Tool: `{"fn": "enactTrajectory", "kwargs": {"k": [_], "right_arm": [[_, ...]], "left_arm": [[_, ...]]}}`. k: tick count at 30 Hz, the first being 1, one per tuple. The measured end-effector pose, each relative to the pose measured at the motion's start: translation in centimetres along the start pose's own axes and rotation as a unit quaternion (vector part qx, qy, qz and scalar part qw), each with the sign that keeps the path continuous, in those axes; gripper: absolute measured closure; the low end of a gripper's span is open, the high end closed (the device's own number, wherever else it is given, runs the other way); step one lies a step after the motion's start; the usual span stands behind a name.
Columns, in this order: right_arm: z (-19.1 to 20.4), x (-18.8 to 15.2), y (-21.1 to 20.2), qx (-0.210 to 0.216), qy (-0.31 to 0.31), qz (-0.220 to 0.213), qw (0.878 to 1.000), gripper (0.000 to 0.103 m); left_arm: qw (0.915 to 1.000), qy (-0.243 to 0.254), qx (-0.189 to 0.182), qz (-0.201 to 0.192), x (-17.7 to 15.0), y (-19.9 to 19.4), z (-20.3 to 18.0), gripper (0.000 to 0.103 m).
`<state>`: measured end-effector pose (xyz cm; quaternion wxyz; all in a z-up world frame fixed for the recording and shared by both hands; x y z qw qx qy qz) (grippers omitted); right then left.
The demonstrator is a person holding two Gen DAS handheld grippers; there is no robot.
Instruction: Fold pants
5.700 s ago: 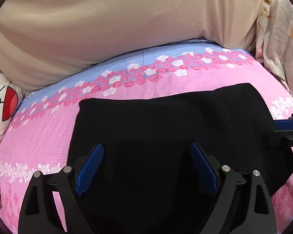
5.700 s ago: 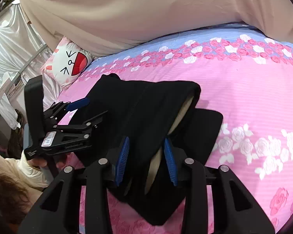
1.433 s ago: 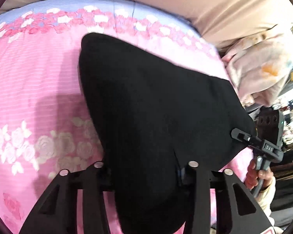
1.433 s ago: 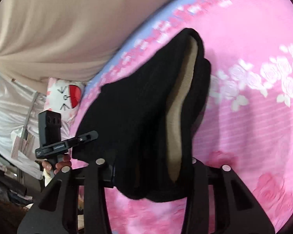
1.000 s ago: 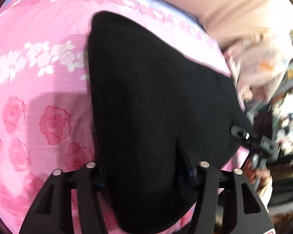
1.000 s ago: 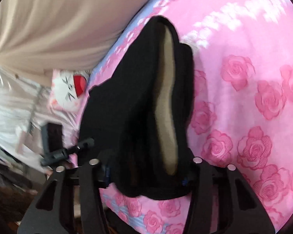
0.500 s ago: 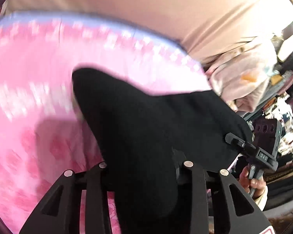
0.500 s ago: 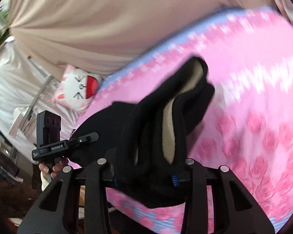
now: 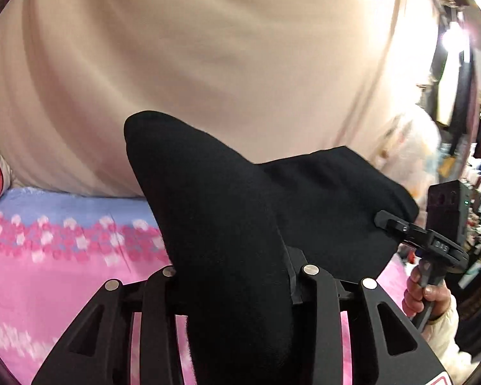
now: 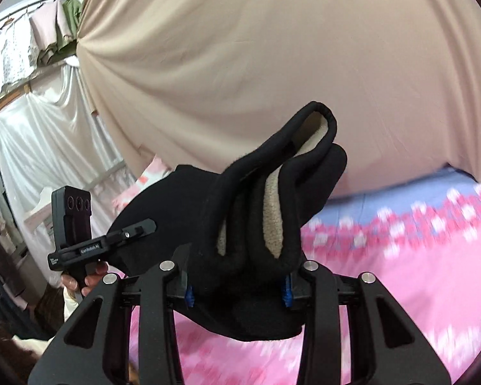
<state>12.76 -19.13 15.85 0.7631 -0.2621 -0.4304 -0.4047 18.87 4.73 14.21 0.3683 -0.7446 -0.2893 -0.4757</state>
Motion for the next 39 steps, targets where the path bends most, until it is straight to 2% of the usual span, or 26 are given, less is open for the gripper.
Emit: {"fn": "enactTrajectory", "kwargs": {"k": [5, 10, 13, 14, 16, 18, 19, 23, 24, 25, 27, 29, 30, 32, 35, 37, 39], "right_arm": [[-7.6, -2.6, 7.7, -0.016, 0.04, 0.019, 0.999, 0.067], [-14.9, -8.9, 13.0, -0.055, 0.086, 0.07, 0.992, 0.067], [-18.0, -13.1, 14.8, -0.079, 0.106, 0.105, 0.986, 0.067], [-18.8, -14.1, 14.9, -0.084, 0.113, 0.11, 0.984, 0.067], [-19.7, -15.3, 14.6, -0.088, 0.128, 0.116, 0.981, 0.064], [-20.3, -16.6, 14.5, -0.094, 0.143, 0.139, 0.975, 0.056], [-20.3, -16.7, 14.3, -0.094, 0.152, 0.142, 0.974, 0.055], [-20.2, -15.3, 11.5, -0.123, 0.144, 0.147, 0.971, 0.046], [-20.1, -14.6, 10.2, -0.135, 0.134, 0.142, 0.971, 0.042], [-19.8, -13.5, 7.9, -0.155, 0.114, 0.129, 0.973, 0.042], [-18.5, -11.1, 4.7, -0.178, 0.071, 0.092, 0.977, 0.044], [-15.8, -8.7, 3.8, -0.159, 0.041, 0.067, 0.984, 0.055], [-14.2, -7.6, 4.5, -0.149, 0.026, 0.06, 0.987, 0.055], [-11.3, -6.8, 7.3, -0.121, -0.003, 0.059, 0.991, 0.06], [-10.1, -8.6, 12.3, -0.109, -0.031, 0.09, 0.989, 0.062], [-11.5, -10.9, 14.9, -0.129, -0.037, 0.114, 0.984, 0.062], [-14.4, -12.7, 15.7, -0.164, -0.031, 0.127, 0.978, 0.063]], "left_arm": [[0.999, 0.008, 0.041, 0.014, -2.2, 9.1, 5.3, 0.07], [0.9945, 0.003, 0.074, 0.075, -8.7, 17.4, 11.4, 0.07], [0.9893, -0.017, 0.087, 0.115, -12.9, 20.0, 14.5, 0.069], [0.9887, -0.022, 0.089, 0.118, -13.7, 20.2, 15.2, 0.066], [0.9894, -0.05, 0.064, 0.12, -14.9, 19.7, 16.5, 0.057], [0.987, -0.073, 0.054, 0.133, -15.9, 19.5, 17.6, 0.05], [0.9854, -0.087, 0.05, 0.137, -16.6, 19.3, 18.2, 0.04], [0.9796, -0.142, 0.036, 0.137, -16.1, 16.1, 20.1, 0.04], [0.9822, -0.133, 0.042, 0.126, -15.3, 13.8, 20.5, 0.04], [0.9843, -0.118, 0.057, 0.118, -14.5, 11.8, 20.6, 0.04], [0.9851, -0.066, 0.122, 0.102, -12.7, 7.9, 21.3, 0.041], [0.9848, -0.036, 0.147, 0.084, -10.4, 6.1, 20.7, 0.044], [0.9849, -0.035, 0.151, 0.076, -9.5, 5.9, 19.9, 0.044], [0.9882, -0.051, 0.133, 0.056, -7.1, 7.2, 17.1, 0.043], [0.9916, -0.051, 0.1, 0.064, -7.3, 11.2, 14.0, 0.042], [0.9881, -0.023, 0.124, 0.088, -9.4, 14.8, 13.6, 0.042], [0.9791, 0.011, 0.166, 0.117, -12.3, 17.9, 14.9, 0.043]]}}
Point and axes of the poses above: each gripper's, at about its wrist camera, not at the fingertips, and y roughly the way its jaws point, z to its left, x to its top, the point moved 6 cm from there along y, roughly the way its jaws point, and after that the axes turned 14 degrees about -z, right-handed, at the moved point
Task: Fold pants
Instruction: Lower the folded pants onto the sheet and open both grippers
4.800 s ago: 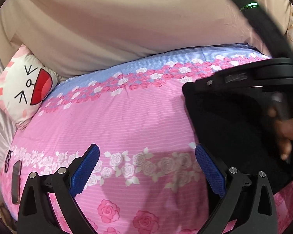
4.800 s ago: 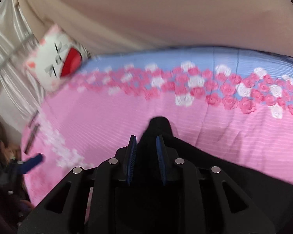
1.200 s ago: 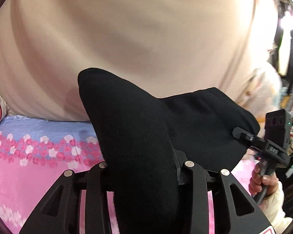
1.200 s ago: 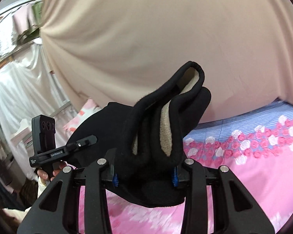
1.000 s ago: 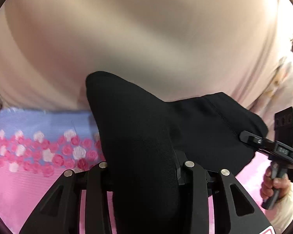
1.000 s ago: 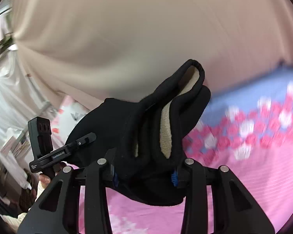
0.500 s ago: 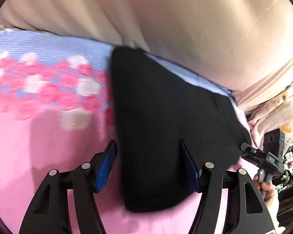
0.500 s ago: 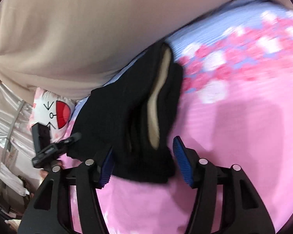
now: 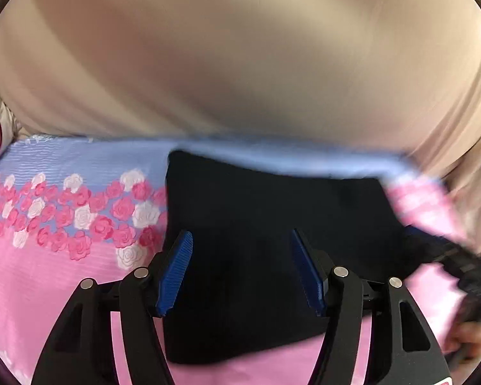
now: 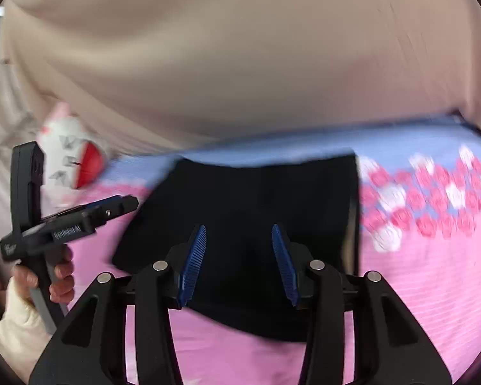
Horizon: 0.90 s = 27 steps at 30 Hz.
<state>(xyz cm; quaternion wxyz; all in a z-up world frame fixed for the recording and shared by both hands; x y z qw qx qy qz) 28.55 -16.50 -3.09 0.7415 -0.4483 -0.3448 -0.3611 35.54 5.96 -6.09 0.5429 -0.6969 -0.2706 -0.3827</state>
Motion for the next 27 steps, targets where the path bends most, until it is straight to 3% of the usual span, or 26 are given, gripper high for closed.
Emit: {"fn": "enactTrajectory", "kwargs": {"k": [1, 2, 3, 6, 8, 11, 12, 16, 17, 18, 19, 22, 27], "right_arm": [[-1.3, -0.8, 0.5, -0.008, 0.011, 0.007, 1.0, 0.069], [-2.8, -2.0, 1.1, -0.015, 0.024, 0.014, 1.0, 0.088], [-3.9, -2.7, 1.1, -0.018, 0.03, 0.006, 0.999, 0.098], [-5.2, -3.2, 0.6, 0.0, 0.056, -0.011, 0.998, 0.103], [-5.5, -3.2, 0.6, 0.0, 0.059, -0.014, 0.998, 0.103], [-4.8, -2.5, 0.6, -0.008, 0.063, -0.012, 0.998, 0.101], [-4.7, -1.8, -0.3, -0.012, 0.068, -0.015, 0.998, 0.094], [-2.1, -0.8, -6.2, -0.021, 0.023, -0.042, 0.999, 0.086], [-1.6, -0.9, -7.2, -0.029, 0.008, -0.044, 0.999, 0.071], [-1.0, -1.2, -8.1, -0.037, -0.004, -0.047, 0.998, 0.044], [-0.5, -1.5, -9.3, -0.049, -0.018, -0.053, 0.997, 0.035], [1.5, -2.0, -10.2, -0.047, -0.046, -0.058, 0.996, 0.035], [2.5, -1.9, -6.5, -0.041, -0.067, -0.046, 0.996, 0.062]], "left_arm": [[0.9994, 0.015, 0.028, 0.014, -1.5, 1.9, 0.7, 0.043], [0.999, 0.024, 0.036, 0.011, -2.4, 2.7, 1.2, 0.037], [0.9987, 0.034, 0.033, -0.017, -2.8, 2.5, 1.4, 0.037], [0.9975, 0.052, 0.037, -0.031, -3.1, 2.1, 1.6, 0.036], [0.9967, 0.055, 0.053, -0.029, -3.1, 2.2, 1.8, 0.028], [0.9968, 0.033, 0.067, -0.027, -2.7, 1.5, 2.0, 0.023], [0.9966, 0.023, 0.075, -0.027, -2.6, 0.4, 2.3, 0.024], [0.9938, 0.025, 0.096, -0.051, -2.4, -5.6, 2.1, 0.025], [0.9928, 0.031, 0.099, -0.059, -2.6, -7.1, 1.8, 0.025], [0.9912, 0.041, 0.108, -0.065, -2.9, -9.1, 1.4, 0.024], [0.9904, 0.048, 0.112, -0.065, -3.2, -10.3, 1.1, 0.021], [0.988, 0.058, 0.128, -0.063, -4.3, -13.1, 0.0, 0.016], [0.9878, 0.048, 0.141, -0.046, -6.1, -13.9, -1.2, 0.016]]}}
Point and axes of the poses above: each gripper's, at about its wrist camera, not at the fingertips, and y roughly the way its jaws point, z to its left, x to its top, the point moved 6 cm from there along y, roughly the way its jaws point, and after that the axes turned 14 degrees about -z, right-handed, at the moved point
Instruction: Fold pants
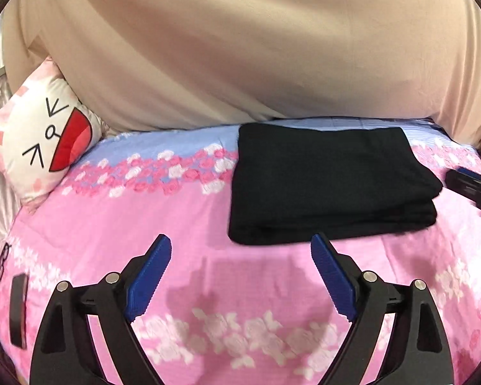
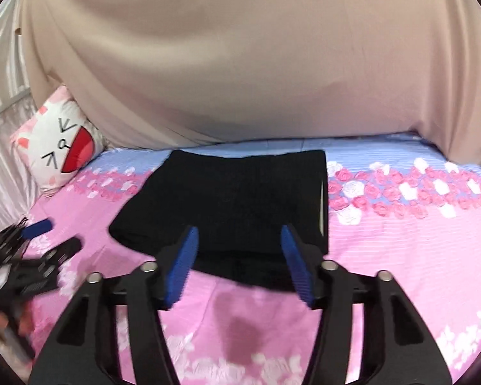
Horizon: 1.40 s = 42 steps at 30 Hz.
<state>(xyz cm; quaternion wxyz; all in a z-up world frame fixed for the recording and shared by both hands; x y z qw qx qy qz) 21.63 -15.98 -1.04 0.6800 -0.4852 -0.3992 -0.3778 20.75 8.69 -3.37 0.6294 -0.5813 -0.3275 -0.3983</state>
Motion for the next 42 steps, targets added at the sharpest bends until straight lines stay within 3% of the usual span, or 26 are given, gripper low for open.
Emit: {"fn": "enactTrajectory", "kwargs": {"k": [2, 3, 4, 6, 8, 11, 14, 17, 20, 23, 26, 30, 33, 42], "right_arm": [[-1.7, -1.7, 2.5, -0.009, 0.025, 0.034, 0.999, 0.073], [-2.3, -2.6, 3.3, -0.016, 0.035, 0.051, 0.998, 0.085], [-3.3, -3.9, 4.2, -0.022, 0.047, 0.071, 0.996, 0.088], [-4.4, -5.3, 4.3, 0.003, 0.095, 0.069, 0.993, 0.089], [-4.4, -4.7, 3.3, 0.0, 0.114, 0.071, 0.991, 0.087], [-3.4, -3.1, 1.9, -0.01, 0.081, 0.042, 0.996, 0.086], [-4.2, -5.2, 4.1, -0.037, 0.053, 0.093, 0.994, 0.089], [-4.5, -5.1, 3.0, -0.033, 0.085, 0.081, 0.993, 0.085], [-3.1, -3.3, -0.7, -0.022, 0.088, 0.038, 0.995, 0.083], [-1.4, -2.1, -4.7, -0.03, 0.062, 0.001, 0.998, 0.075], [-0.2, -1.3, -8.5, -0.046, 0.046, -0.033, 0.997, 0.044], [1.2, -1.2, -12.3, -0.065, 0.022, -0.065, 0.996, 0.039], [1.8, -1.9, -14.6, -0.076, 0.02, -0.073, 0.994, 0.018], [3.1, -5.1, -18.2, -0.118, 0.006, -0.07, 0.991, 0.005]], "left_arm": [[1.0, 0.001, 0.003, 0.005, -0.4, -0.7, -0.1, 0.016], [1.0, 0.002, 0.002, 0.008, -0.7, -1.0, -0.2, 0.016], [0.9999, 0.002, 0.001, 0.012, -0.8, -1.3, -0.2, 0.016], [0.9998, 0.003, -0.001, 0.021, -1.3, -1.5, -0.1, 0.016], [0.9996, 0.004, -0.002, 0.026, -1.8, -1.5, 0.0, 0.016], [0.9995, 0.001, -0.005, 0.032, -2.2, -1.4, -0.4, 0.016], [0.9992, -0.006, -0.011, 0.039, -2.6, -1.2, -0.9, 0.016], [0.9992, -0.004, -0.01, 0.038, -2.7, -1.7, -0.9, 0.016], [0.9995, 0.002, 0.001, 0.033, -2.8, -2.2, -0.6, 0.016], [0.9995, 0.011, 0.014, 0.027, -2.9, -2.8, -0.6, 0.016], [0.9995, 0.019, 0.018, 0.02, -3.0, -3.7, -1.0, 0.016], [0.9997, 0.02, 0.006, 0.015, -3.4, -5.4, -1.8, 0.016], [0.9997, 0.021, 0.001, 0.01, -3.8, -6.6, -2.4, 0.016], [0.9989, 0.047, -0.001, 0.003, -5.7, -9.4, -3.9, 0.016]]}}
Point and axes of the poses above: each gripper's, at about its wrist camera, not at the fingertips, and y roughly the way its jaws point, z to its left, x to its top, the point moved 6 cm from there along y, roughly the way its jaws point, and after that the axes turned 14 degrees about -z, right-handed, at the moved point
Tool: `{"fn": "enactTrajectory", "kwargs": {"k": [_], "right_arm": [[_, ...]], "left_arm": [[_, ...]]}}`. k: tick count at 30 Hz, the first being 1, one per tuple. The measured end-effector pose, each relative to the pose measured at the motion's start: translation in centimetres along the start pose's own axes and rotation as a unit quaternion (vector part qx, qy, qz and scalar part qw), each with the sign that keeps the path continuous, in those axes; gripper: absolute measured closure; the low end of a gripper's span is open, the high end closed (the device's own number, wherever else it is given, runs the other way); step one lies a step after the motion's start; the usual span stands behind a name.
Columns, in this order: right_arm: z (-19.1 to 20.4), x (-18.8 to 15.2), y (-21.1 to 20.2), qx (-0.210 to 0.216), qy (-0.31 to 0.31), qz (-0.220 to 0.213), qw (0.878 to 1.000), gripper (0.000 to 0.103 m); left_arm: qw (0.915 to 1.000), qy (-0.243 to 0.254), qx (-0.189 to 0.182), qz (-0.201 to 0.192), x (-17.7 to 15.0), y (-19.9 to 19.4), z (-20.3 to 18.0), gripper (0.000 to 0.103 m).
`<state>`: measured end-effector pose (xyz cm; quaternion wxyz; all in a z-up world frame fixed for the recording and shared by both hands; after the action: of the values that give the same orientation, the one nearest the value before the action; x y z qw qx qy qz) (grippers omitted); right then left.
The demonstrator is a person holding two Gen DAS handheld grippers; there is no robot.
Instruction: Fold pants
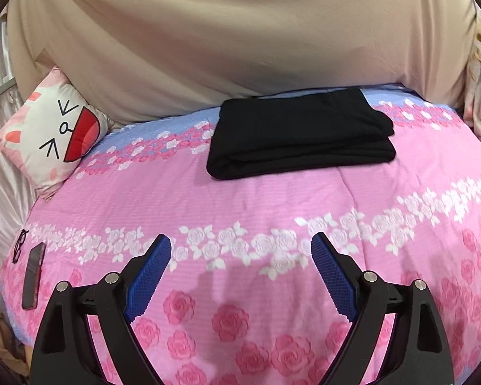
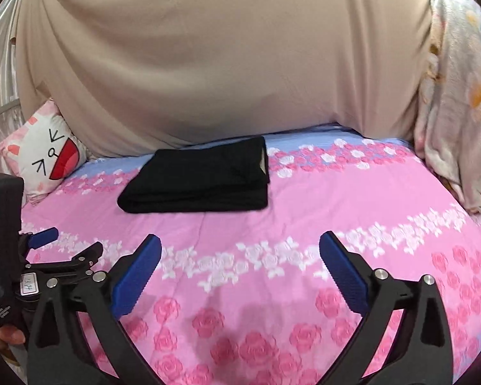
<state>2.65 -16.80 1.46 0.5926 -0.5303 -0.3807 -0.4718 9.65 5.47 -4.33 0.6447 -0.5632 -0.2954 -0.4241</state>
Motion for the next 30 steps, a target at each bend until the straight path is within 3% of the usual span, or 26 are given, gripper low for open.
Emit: {"fn": "enactTrajectory", "kwargs": {"k": [7, 14, 30], "right_arm": [[0.3, -2.5, -1.4, -0.026, 0.009, 0.014, 1.0, 0.005], [1.3, -4.2, -1.3, -0.026, 0.004, 0.036, 0.999, 0.005], [3.1, -4.3, -1.0, -0.025, -0.019, 0.035, 0.999, 0.005]], "left_arm": [[1.0, -0.003, -0.007, 0.007, -1.3, -1.0, 0.1, 0.016], [0.9999, -0.009, -0.008, 0.012, -2.4, -1.4, 0.8, 0.016], [0.9995, -0.025, -0.013, 0.013, -2.5, -1.7, 1.8, 0.016]]}}
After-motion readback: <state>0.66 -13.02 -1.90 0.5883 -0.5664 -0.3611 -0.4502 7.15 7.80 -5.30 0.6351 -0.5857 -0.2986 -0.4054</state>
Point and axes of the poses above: each gripper's, at about its wrist camera, not at the fingertips, and y roughly the way its jaws point, z to its left, x to its top, the point moved 6 cm from there along y, roughly the way its jaws point, and after that the axes turned 14 degrees about -z, right-handed, at the moved point
